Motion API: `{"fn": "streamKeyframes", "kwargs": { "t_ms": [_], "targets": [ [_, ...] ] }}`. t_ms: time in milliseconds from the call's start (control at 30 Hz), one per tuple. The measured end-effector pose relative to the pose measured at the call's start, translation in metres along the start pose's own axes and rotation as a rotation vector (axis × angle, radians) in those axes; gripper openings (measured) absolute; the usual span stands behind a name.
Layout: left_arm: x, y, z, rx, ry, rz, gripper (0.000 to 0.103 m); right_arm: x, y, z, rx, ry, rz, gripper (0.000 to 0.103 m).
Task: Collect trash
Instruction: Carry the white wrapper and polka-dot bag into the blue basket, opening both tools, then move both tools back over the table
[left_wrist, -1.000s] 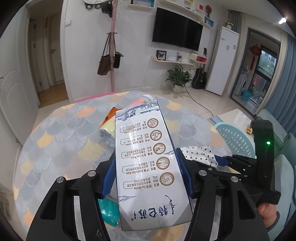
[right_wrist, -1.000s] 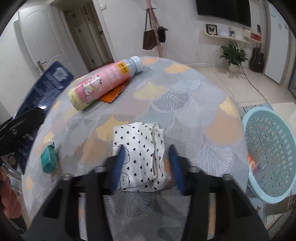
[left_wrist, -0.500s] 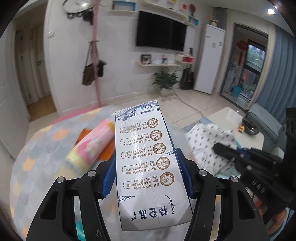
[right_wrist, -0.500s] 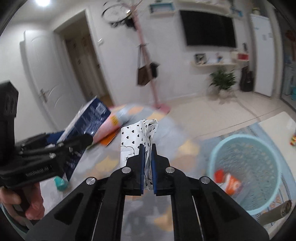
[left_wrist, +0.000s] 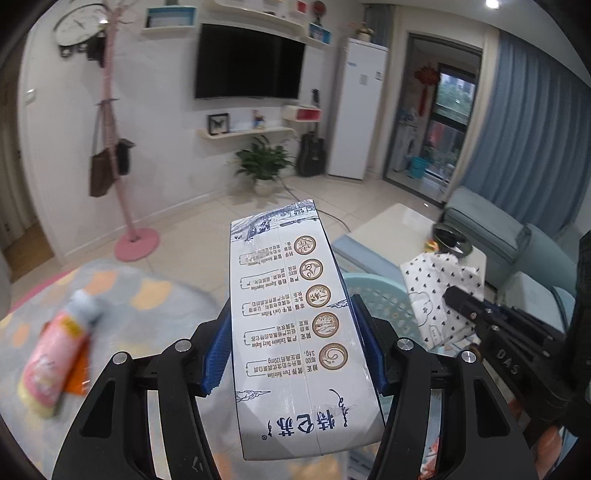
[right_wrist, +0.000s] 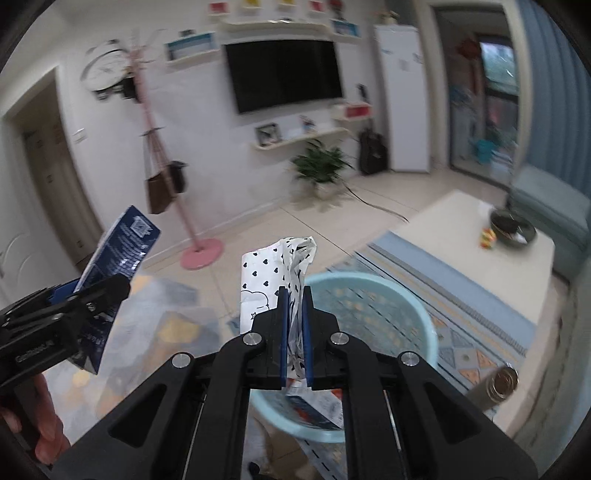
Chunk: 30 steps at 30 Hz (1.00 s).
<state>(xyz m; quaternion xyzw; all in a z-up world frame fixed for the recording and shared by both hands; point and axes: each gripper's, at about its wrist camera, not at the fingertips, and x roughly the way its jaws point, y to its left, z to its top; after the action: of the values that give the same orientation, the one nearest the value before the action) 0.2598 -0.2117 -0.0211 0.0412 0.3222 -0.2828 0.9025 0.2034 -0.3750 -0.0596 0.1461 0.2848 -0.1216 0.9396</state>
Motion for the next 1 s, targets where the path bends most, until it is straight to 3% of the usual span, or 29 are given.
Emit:
{"fn": "streamKeyframes", "kwargs": {
  "t_ms": [267,400,600,667,767,800,1000],
  "targets": [
    [0.062,-0.029,0.004,0.041,0.089,-0.062,0.058,0.065,-0.050,-0.025,0.142,0.176,-0.109,0.005],
    [0.085,-0.037,-0.001,0.063,0.124,-0.072,0.058,0.086,-0.076,-0.044,0.217,0.248,-0.106,0.005],
    [0.109,-0.036,-0.009,0.038,0.181,-0.072,0.061,0.097,-0.088,-0.053,0.238,0.286,-0.101,0.008],
    [0.109,-0.033,-0.010,0.024,0.177,-0.070,0.069,0.096,-0.092,-0.052,0.242,0.288,-0.103,0.013],
    [0.103,-0.028,-0.009,0.016,0.162,-0.069,0.073,0.090,-0.097,-0.051,0.266,0.273,-0.107,0.037],
    [0.101,-0.028,-0.009,0.014,0.157,-0.071,0.073,0.089,-0.098,-0.050,0.274,0.266,-0.112,0.049],
    [0.081,-0.026,-0.011,0.005,0.130,-0.072,0.074,0.075,-0.086,-0.048,0.254,0.243,-0.089,0.050]
  ]
}}
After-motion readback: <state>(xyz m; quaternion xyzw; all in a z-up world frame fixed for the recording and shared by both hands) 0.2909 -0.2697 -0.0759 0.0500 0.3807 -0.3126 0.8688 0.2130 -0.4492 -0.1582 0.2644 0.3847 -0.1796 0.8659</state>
